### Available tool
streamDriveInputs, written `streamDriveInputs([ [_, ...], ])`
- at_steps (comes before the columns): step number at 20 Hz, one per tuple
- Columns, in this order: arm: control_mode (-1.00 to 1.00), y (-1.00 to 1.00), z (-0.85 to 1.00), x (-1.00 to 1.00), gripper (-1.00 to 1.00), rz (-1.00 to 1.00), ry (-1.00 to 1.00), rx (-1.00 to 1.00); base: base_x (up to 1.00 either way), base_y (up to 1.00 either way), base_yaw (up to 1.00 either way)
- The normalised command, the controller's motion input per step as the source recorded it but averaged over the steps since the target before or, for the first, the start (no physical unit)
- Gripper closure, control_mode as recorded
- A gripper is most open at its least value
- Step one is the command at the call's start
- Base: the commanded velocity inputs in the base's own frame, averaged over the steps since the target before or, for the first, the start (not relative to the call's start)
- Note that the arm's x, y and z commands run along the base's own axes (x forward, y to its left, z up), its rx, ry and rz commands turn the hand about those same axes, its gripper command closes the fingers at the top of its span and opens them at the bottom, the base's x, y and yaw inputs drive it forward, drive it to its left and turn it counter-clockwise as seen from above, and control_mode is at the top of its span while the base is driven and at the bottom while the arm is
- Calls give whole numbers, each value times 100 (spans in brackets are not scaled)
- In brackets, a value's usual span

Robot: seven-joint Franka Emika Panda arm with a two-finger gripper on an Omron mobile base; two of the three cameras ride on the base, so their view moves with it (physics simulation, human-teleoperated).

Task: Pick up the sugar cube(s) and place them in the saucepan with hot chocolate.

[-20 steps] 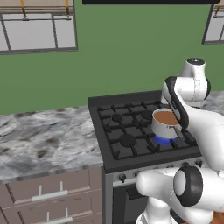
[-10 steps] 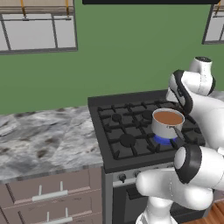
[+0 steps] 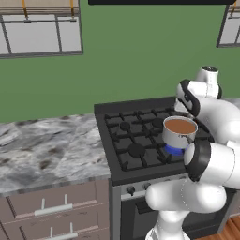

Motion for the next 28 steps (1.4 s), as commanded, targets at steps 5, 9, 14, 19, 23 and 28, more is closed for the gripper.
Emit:
streamDriveInputs([
  [5, -100, -10, -51, 19, 100, 0, 0, -4, 0, 0, 0],
  [9, -100, -6, -44, 9, 100, 0, 0, -4, 0, 0, 0],
  [14, -100, -1, -33, 3, 100, 0, -7, -2, 0, 0, 0],
  [19, -100, 0, -5, 0, 100, 0, -2, 0, 0, 0, 0],
  [23, -100, 0, 0, 0, -100, 0, 0, 0, 0, 0, 0],
  [28, -100, 0, 3, 0, -100, 0, 0, -1, 0, 0, 0],
])
